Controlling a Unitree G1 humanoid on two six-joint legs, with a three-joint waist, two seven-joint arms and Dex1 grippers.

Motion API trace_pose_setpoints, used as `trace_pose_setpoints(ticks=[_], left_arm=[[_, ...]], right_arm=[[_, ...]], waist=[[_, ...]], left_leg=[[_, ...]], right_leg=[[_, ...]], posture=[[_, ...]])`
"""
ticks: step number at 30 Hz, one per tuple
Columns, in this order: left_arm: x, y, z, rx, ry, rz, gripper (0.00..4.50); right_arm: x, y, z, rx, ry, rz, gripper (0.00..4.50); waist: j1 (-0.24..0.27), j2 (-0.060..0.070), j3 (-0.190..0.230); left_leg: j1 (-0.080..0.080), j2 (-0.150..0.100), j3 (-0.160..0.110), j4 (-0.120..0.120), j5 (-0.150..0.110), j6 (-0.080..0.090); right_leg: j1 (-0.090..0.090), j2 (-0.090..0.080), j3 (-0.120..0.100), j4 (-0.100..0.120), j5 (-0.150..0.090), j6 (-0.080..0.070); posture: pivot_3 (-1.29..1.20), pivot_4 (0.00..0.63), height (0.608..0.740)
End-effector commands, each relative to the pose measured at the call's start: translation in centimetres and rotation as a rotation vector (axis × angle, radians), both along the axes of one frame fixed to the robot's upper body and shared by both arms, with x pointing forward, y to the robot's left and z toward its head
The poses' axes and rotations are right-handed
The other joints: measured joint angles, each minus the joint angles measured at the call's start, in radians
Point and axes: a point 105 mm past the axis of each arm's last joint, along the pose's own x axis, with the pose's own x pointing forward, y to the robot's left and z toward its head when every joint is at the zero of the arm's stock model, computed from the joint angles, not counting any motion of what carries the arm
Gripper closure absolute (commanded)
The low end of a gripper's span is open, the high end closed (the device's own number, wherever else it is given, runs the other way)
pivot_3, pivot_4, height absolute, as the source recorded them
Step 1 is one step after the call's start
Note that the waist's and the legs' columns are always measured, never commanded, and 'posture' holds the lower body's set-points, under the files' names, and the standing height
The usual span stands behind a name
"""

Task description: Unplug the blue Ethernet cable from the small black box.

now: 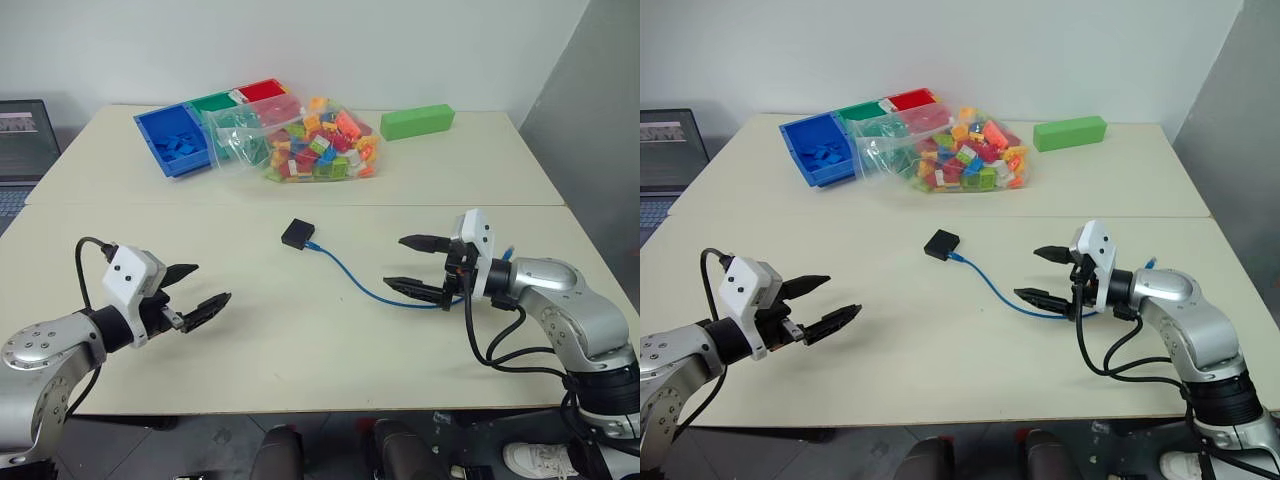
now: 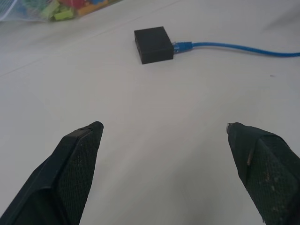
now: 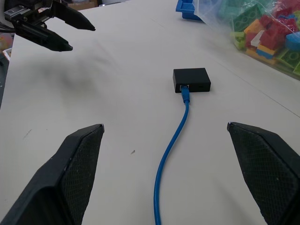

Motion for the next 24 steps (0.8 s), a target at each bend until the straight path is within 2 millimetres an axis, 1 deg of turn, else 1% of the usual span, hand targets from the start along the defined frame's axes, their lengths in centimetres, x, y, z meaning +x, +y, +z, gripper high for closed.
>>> trace_pose_setpoints(ticks=[1, 9, 13, 17, 19, 20, 24], left_arm=[[0.0, -0.6, 1.5, -0.02, -0.05, -0.02, 0.0], [-0.3, -0.6, 1.4, 0.001, -0.044, -0.021, 0.0], [-0.4, -0.6, 0.9, 0.026, -0.033, -0.031, 0.0], [-0.1, 0.7, -0.8, 0.161, -0.007, -0.033, 0.0], [-0.2, 0.8, -0.9, 0.168, -0.018, -0.055, 0.0], [-0.1, 0.8, -0.6, 0.149, -0.03, -0.061, 0.0], [0.0, 0.8, -0.1, 0.121, -0.039, -0.084, 0.0]], right_arm=[[0.0, -0.1, 1.0, 0.0, -0.053, 0.006, 0.04], [0.2, -0.2, 0.8, -0.005, -0.056, 0.003, 0.04], [0.5, 0.5, 0.2, -0.018, -0.054, 0.0, 0.04], [1.4, 2.7, -0.9, -0.025, -0.053, -0.008, 0.04], [2.3, 4.2, -1.6, -0.034, -0.061, -0.027, 0.04], [3.0, 5.3, -1.9, -0.035, -0.07, -0.042, 0.04], [4.7, 8.0, -2.9, -0.048, -0.095, -0.073, 0.04]], waist=[[0.0, 0.0, 0.0], [0.0, 0.0, 0.0], [-0.001, 0.0, 0.0], [-0.004, 0.0, 0.0], [-0.009, 0.0, 0.0], [-0.01, 0.0, 0.0], [-0.01, 0.0, 0.0]], left_leg=[[0.0, 0.0, 0.0, 0.0, 0.0, 0.0], [0.0, 0.0, 0.0, 0.0, 0.0, 0.0], [0.0, 0.0, 0.0, 0.0, 0.0, 0.0], [0.001, 0.0, 0.0, 0.0, 0.0, 0.0], [0.001, 0.0, 0.0, 0.0, 0.0, 0.0], [0.001, 0.0, 0.0, 0.0, 0.0, 0.0], [0.0, 0.0, 0.0, 0.0, 0.0, 0.0]], right_leg=[[0.0, 0.0, 0.0, 0.0, 0.0, 0.0], [0.0, 0.0, 0.0, 0.0, 0.0, 0.0], [0.0, 0.0, 0.0, 0.0, 0.0, 0.0], [0.0, 0.0, 0.0, 0.0, 0.0, 0.0], [0.0, 0.0, 0.0, 0.0, 0.0, 0.0], [-0.001, 0.0, 0.0, 0.001, 0.0, 0.0], [-0.001, 0.0, 0.0, 0.0, 0.0, 0.0]], posture=[[0.0, 0.15, 0.74], [0.0, 0.15, 0.74], [0.0, 0.15, 0.74], [0.0, 0.15, 0.74], [0.0, 0.15, 0.74], [0.0, 0.15, 0.74], [0.0, 0.15, 0.74]])
